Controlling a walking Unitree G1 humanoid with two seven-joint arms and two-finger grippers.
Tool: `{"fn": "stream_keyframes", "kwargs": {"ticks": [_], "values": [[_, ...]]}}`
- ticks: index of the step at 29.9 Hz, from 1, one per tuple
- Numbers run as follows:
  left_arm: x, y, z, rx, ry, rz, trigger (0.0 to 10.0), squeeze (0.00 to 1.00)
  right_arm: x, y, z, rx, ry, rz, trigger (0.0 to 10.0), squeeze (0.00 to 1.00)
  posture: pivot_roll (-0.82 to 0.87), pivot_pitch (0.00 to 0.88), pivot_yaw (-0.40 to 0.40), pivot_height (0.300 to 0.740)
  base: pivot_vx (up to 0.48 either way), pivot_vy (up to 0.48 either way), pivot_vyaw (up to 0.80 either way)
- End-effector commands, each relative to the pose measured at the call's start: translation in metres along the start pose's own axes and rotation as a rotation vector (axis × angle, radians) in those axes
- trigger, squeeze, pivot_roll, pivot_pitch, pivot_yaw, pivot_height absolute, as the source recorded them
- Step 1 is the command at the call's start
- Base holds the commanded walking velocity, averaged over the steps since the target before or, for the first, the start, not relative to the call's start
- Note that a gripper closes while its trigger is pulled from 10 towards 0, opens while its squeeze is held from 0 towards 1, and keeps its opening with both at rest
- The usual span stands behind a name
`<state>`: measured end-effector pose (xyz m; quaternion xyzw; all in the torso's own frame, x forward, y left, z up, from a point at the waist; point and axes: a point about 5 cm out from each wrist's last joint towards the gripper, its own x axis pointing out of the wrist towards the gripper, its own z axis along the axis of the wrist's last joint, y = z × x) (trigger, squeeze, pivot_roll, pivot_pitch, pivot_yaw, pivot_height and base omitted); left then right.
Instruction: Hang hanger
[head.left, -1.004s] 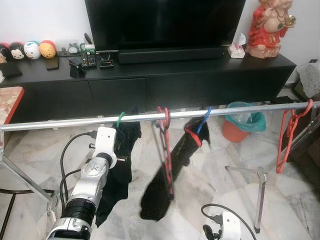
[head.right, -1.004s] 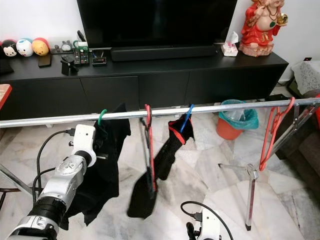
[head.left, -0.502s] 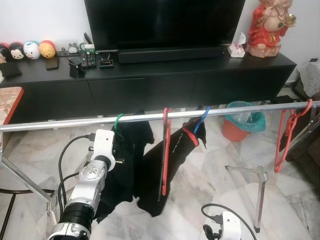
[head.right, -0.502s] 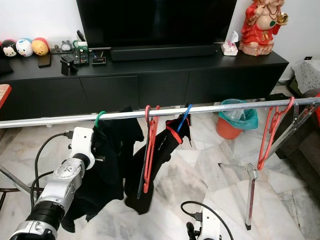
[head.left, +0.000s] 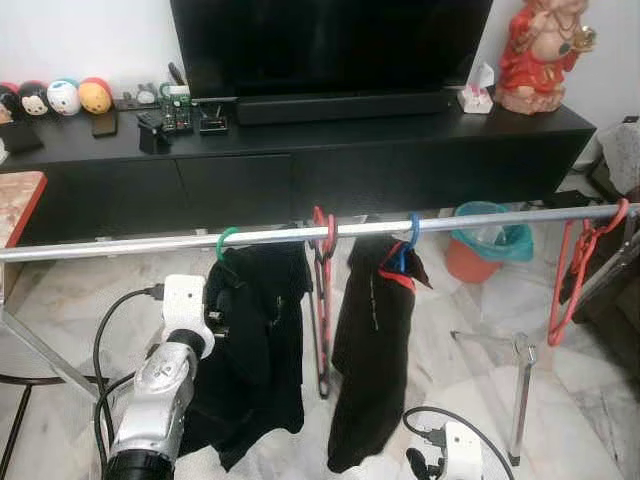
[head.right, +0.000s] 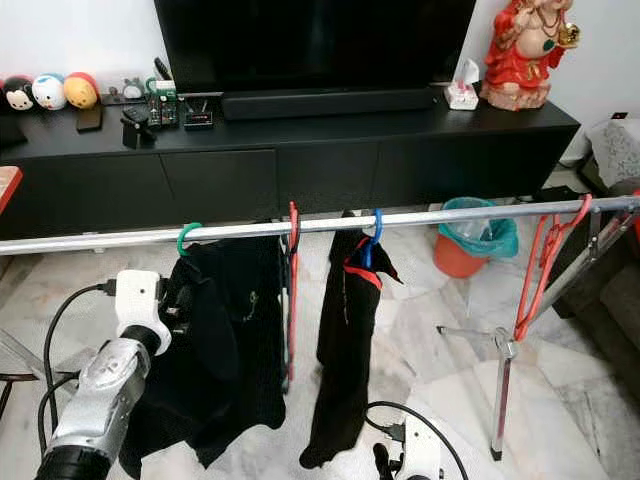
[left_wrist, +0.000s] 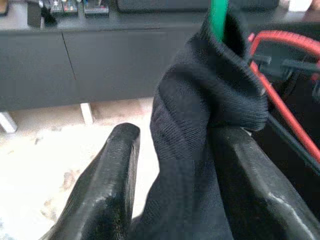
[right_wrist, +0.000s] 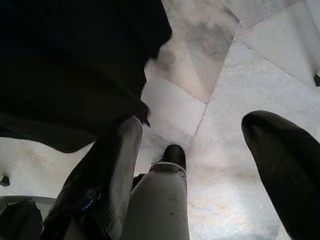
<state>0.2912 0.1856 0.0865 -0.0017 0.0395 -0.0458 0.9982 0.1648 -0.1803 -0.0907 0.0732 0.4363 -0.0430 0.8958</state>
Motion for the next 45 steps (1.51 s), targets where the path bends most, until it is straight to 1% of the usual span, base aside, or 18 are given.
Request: {"fn": "stream_keyframes", "kwargs": {"ticks": [1, 5, 10, 12, 13, 14, 15, 17, 18, 20, 21, 22, 26, 28, 30, 34, 39, 45], "values": [[-0.003, -0.001, 0.009, -0.020, -0.052, -0.011, 10.0, 1.00, 0.000, -0.002, 0.001, 0.008, -0.004, -0.007, 10.0, 0.00, 0.04, 0.000, -0.043, 0.728, 0.000, 0.000, 0.00], [-0.015, 0.002, 0.015, -0.035, -0.095, -0.006, 10.0, 1.00, 0.000, -0.002, 0.001, 0.007, -0.003, -0.006, 10.0, 0.00, 0.04, 0.000, -0.044, 0.728, 0.000, 0.000, 0.00], [-0.036, 0.017, 0.014, -0.024, -0.123, 0.055, 10.0, 1.00, 0.000, -0.002, 0.001, 0.005, -0.002, -0.005, 10.0, 0.00, 0.04, 0.000, -0.043, 0.728, 0.000, 0.000, 0.00], [-0.051, 0.028, 0.003, 0.031, -0.086, 0.113, 10.0, 0.99, 0.000, -0.002, 0.001, 0.004, -0.002, -0.003, 10.0, 0.00, 0.04, 0.000, -0.042, 0.728, 0.000, 0.000, 0.00], [-0.057, 0.032, -0.002, 0.048, -0.062, 0.137, 10.0, 0.20, 0.000, -0.002, 0.001, 0.005, -0.003, -0.003, 10.0, 0.00, 0.05, 0.000, -0.041, 0.728, 0.000, 0.000, 0.00], [-0.063, 0.036, -0.008, 0.062, -0.037, 0.158, 10.0, 0.20, 0.000, -0.001, 0.001, 0.006, -0.003, -0.003, 10.0, 0.00, 0.05, 0.000, -0.041, 0.728, 0.000, 0.000, 0.00], [-0.068, 0.040, -0.015, 0.073, -0.006, 0.182, 10.0, 0.00, 0.000, -0.001, 0.001, 0.005, -0.003, -0.003, 10.0, 0.00, 0.05, 0.000, -0.041, 0.728, 0.000, 0.000, 0.00], [-0.075, 0.047, -0.026, 0.086, 0.042, 0.214, 10.0, 0.00, 0.000, -0.001, 0.001, 0.003, -0.002, -0.002, 10.0, 0.00, 0.05, 0.000, -0.042, 0.728, 0.000, 0.000, 0.00], [-0.087, 0.056, -0.043, 0.102, 0.114, 0.265, 10.0, 0.00, 0.000, -0.001, 0.001, 0.002, -0.001, -0.003, 10.0, 0.00, 0.05, 0.000, -0.042, 0.728, 0.000, 0.000, 0.00], [-0.096, 0.062, -0.056, 0.110, 0.170, 0.297, 10.0, 0.00, 0.000, -0.001, 0.001, 0.001, 0.000, -0.004, 10.0, 0.00, 0.05, 0.000, -0.042, 0.728, 0.000, 0.000, 0.00], [-0.102, 0.067, -0.073, 0.125, 0.256, 0.316, 10.0, 0.00, 0.000, -0.001, 0.001, -0.001, 0.001, -0.006, 10.0, 0.00, 0.05, 0.000, -0.042, 0.728, 0.000, 0.000, 0.00], [-0.104, 0.068, -0.079, 0.130, 0.284, 0.320, 10.0, 0.00, 0.000, -0.001, 0.001, -0.001, 0.002, -0.006, 10.0, 0.00, 0.05, 0.000, -0.042, 0.728, 0.000, 0.000, 0.00], [-0.108, 0.066, -0.099, 0.133, 0.390, 0.301, 10.0, 0.00, 0.000, -0.001, 0.001, -0.002, 0.003, -0.008, 10.0, 0.00, 0.05, 0.000, -0.043, 0.728, 0.000, 0.000, 0.00], [-0.106, 0.055, -0.123, 0.156, 0.522, 0.186, 10.0, 0.00, 0.001, -0.001, 0.002, -0.002, 0.005, -0.010, 10.0, 0.00, 0.06, 0.000, -0.046, 0.728, 0.000, 0.000, 0.00], [-0.105, 0.053, -0.134, 0.190, 0.580, 0.162, 10.0, 0.00, 0.001, -0.001, 0.001, -0.007, 0.008, -0.009, 10.0, 0.00, 0.05, 0.000, -0.044, 0.728, 0.000, 0.000, 0.00], [-0.102, 0.049, -0.150, 0.133, 0.665, 0.188, 10.0, 0.00, 0.001, -0.001, 0.001, -0.007, 0.013, -0.012, 10.0, 0.00, 0.04, 0.000, -0.040, 0.728, 0.000, 0.000, 0.00], [-0.108, 0.036, -0.171, 0.142, 0.834, 0.165, 10.0, 0.00, 0.001, 0.000, 0.000, -0.018, 0.023, -0.013, 10.0, 0.00, 0.03, 0.000, -0.044, 0.728, 0.000, 0.000, 0.00], [-0.101, 0.032, -0.170, 0.119, 0.820, 0.170, 10.0, 0.00, 0.000, -0.001, -0.001, -0.008, 0.025, -0.023, 10.0, 0.00, 0.02, 0.000, -0.038, 0.728, 0.000, 0.000, 0.00]]}}
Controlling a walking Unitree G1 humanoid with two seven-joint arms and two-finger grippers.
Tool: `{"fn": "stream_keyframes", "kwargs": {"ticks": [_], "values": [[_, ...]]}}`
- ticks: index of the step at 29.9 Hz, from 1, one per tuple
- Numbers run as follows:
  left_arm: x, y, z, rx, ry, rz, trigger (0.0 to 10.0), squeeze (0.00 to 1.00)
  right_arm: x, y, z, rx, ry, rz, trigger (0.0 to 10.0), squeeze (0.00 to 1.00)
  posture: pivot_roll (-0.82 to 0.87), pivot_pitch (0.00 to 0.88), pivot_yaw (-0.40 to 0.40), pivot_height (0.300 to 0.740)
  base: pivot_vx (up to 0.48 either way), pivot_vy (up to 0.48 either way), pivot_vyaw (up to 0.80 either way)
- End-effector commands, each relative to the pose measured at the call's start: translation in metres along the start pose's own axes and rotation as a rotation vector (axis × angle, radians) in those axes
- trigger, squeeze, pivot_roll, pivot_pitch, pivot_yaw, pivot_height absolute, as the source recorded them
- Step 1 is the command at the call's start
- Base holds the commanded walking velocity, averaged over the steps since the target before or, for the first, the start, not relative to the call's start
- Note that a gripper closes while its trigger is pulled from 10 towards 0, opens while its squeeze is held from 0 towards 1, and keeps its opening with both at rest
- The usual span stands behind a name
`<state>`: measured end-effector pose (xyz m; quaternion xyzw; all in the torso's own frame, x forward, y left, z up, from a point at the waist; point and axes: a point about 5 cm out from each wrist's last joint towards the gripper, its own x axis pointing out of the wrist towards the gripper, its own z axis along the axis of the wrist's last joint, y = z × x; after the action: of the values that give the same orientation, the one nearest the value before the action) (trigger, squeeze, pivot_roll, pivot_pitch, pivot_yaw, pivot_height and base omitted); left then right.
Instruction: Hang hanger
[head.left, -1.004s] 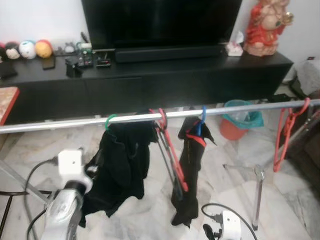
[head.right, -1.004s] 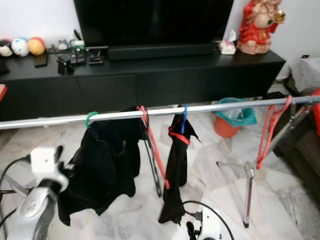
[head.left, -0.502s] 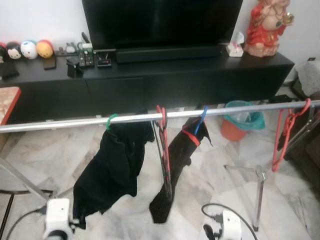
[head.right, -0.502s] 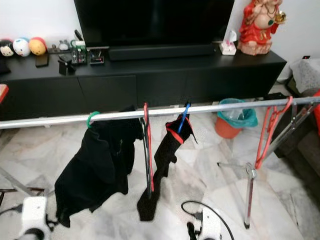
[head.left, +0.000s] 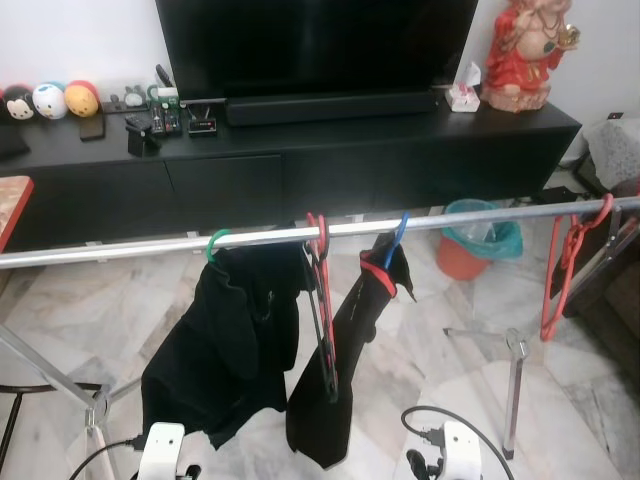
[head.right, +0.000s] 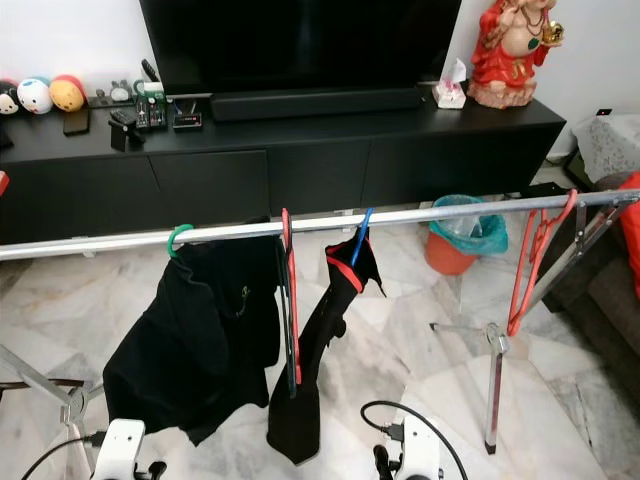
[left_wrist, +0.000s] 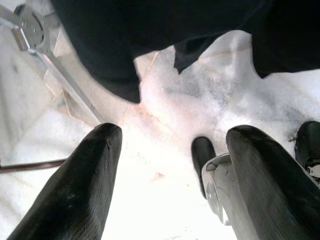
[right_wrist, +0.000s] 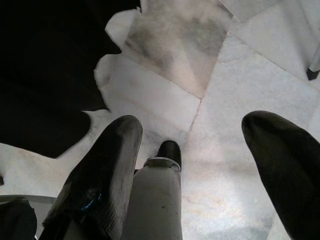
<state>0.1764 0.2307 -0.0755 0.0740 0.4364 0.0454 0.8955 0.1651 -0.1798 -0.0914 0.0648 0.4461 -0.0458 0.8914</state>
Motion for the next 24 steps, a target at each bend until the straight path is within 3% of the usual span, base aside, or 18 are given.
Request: {"fn": "stream_keyframes", "kwargs": {"ticks": [1, 17, 24], "values": [[0.002, -0.005, 0.004, 0.020, -0.015, -0.018, 10.0, 0.00, 0.000, -0.001, -0.001, 0.005, 0.005, -0.011, 10.0, 0.00, 0.02, 0.000, -0.039, 0.728, 0.000, 0.000, 0.00], [-0.001, -0.010, -0.012, -0.020, 0.033, -0.025, 10.0, 0.00, -0.001, -0.002, -0.004, -0.014, 0.019, -0.004, 10.0, 0.00, 0.03, 0.000, -0.041, 0.728, 0.000, 0.000, 0.00], [0.001, -0.018, -0.007, 0.023, 0.029, -0.069, 10.0, 0.00, -0.001, -0.002, -0.004, -0.010, 0.019, -0.006, 10.0, 0.00, 0.02, 0.000, -0.040, 0.728, 0.000, 0.000, 0.00]]}}
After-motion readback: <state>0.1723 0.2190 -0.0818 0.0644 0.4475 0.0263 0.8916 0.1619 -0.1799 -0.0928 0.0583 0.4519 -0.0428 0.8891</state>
